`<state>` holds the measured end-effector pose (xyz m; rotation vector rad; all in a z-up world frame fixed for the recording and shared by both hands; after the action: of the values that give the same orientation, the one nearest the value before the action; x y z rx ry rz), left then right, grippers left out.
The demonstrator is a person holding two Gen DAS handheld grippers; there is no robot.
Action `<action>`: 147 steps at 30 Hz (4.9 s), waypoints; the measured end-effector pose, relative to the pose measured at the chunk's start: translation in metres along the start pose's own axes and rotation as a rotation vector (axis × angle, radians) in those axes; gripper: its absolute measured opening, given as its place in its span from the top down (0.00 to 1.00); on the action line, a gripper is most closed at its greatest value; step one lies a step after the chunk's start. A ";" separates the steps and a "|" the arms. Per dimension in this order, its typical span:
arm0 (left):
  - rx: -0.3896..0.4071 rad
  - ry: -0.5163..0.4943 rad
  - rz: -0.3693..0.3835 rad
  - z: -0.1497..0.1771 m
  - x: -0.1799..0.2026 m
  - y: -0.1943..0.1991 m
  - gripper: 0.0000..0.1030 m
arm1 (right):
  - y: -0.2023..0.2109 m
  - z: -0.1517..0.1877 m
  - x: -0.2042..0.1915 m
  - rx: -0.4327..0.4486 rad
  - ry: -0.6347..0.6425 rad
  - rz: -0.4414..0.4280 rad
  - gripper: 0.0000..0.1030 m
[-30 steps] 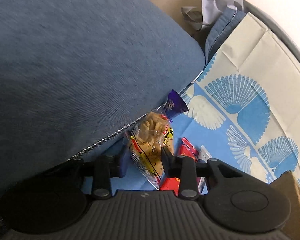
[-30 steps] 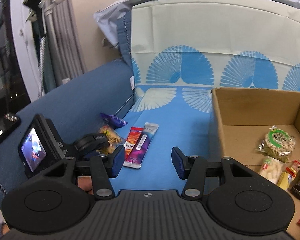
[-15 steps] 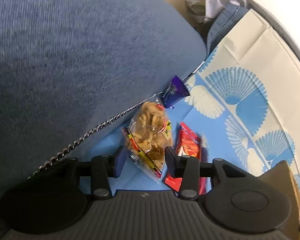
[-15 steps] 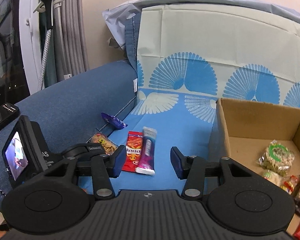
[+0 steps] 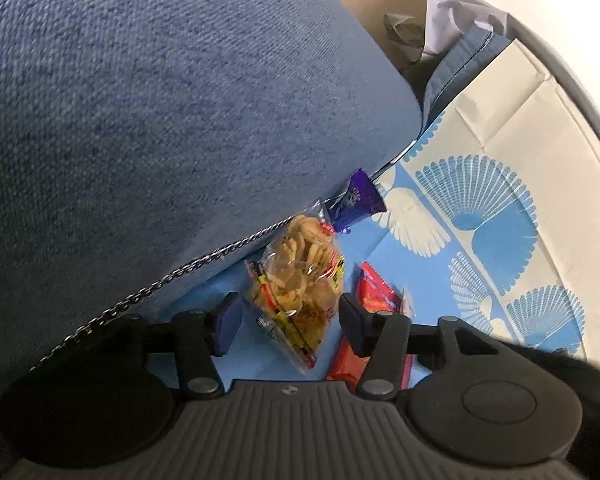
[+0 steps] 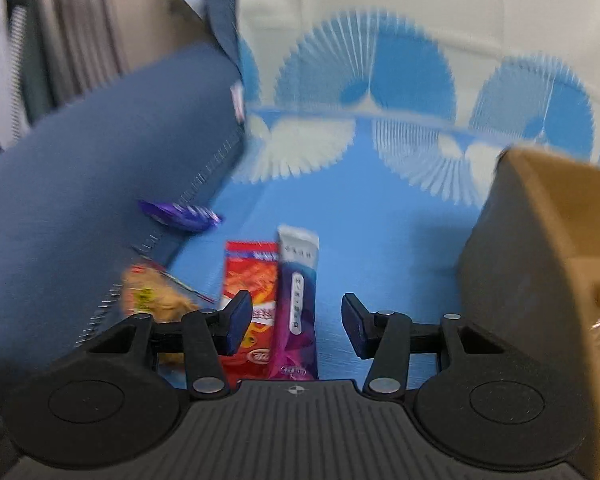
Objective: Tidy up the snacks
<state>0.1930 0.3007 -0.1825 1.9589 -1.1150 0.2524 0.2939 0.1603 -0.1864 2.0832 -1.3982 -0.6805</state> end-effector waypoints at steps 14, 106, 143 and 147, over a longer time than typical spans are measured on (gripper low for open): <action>0.004 -0.060 -0.037 -0.002 0.003 -0.012 0.49 | -0.019 0.027 0.010 -0.065 0.013 -0.026 0.86; -0.495 -0.579 0.228 0.098 0.014 0.092 0.18 | 0.113 0.171 -0.005 -0.118 0.159 0.044 0.74; -0.362 -0.541 0.257 0.074 0.018 0.104 0.74 | 0.128 0.149 -0.002 -0.020 0.115 0.033 0.93; -0.393 -0.521 0.259 0.074 0.016 0.103 0.72 | 0.132 0.144 -0.001 -0.002 0.101 0.021 0.93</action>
<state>0.1051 0.2100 -0.1610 1.5599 -1.6161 -0.3432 0.1098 0.0977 -0.2026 2.0684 -1.3603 -0.5600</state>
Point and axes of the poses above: each gripper's, at about its wrist camera, not at the fingertips, and y roughly against the way its jaws point, x to its right, z to its underside, the point moved 10 cm from there along -y, roughly the way its jaws point
